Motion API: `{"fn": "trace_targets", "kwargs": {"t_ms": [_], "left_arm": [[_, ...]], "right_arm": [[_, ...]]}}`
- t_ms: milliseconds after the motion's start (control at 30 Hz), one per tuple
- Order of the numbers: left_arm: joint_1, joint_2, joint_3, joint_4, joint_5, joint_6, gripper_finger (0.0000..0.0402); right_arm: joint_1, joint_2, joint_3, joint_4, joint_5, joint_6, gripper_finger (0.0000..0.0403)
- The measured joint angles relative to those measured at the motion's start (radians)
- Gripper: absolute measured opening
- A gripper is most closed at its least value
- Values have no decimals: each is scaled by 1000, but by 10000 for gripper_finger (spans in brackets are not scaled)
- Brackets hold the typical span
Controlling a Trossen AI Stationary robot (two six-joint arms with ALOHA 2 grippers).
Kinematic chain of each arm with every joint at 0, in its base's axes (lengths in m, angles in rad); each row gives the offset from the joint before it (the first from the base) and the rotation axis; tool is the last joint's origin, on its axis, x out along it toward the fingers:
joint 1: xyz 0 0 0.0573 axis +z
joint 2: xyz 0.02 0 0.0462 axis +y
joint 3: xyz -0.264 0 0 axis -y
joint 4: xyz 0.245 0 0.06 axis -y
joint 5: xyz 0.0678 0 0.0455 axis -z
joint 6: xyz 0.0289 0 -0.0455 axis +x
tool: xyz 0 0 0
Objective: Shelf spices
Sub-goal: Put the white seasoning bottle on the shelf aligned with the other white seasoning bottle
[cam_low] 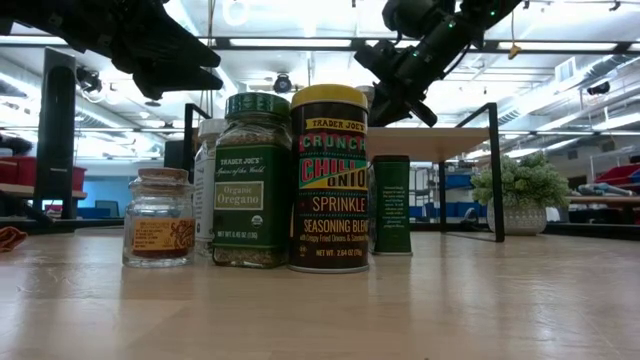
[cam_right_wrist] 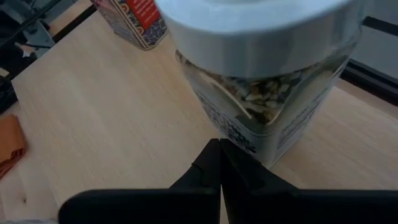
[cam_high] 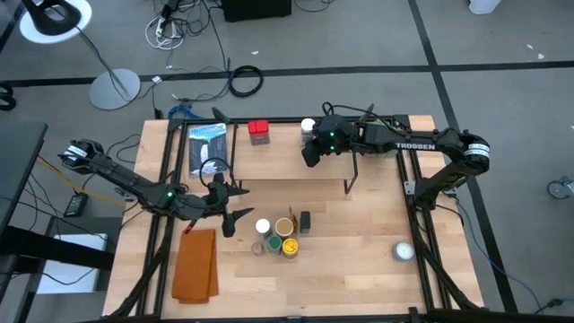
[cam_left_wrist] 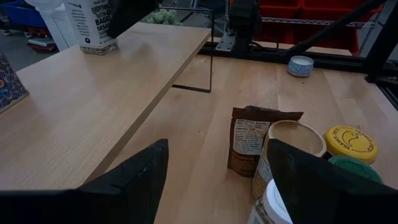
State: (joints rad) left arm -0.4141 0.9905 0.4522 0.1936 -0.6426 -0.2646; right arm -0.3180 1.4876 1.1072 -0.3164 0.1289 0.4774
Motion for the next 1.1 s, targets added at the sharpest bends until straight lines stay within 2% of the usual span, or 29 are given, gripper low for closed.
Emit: {"fn": "trace_targets", "kwargs": {"t_ms": [233,500,800,1000,1100], "left_arm": [[0,0,0,0,0,1,278],[0,0,0,0,0,2,278],[0,0,0,0,0,1,278],[0,0,0,0,0,1,278],[0,0,0,5,0,0,278]], "right_arm": [[36,-7,0,-1,-26,17,0],[146,-87,0,-90,65,56,0],[384,-132,0,-206,107,125,0],[554,-132,0,-210,265,115,0],[608,-132,0,-207,279,106,2]]}}
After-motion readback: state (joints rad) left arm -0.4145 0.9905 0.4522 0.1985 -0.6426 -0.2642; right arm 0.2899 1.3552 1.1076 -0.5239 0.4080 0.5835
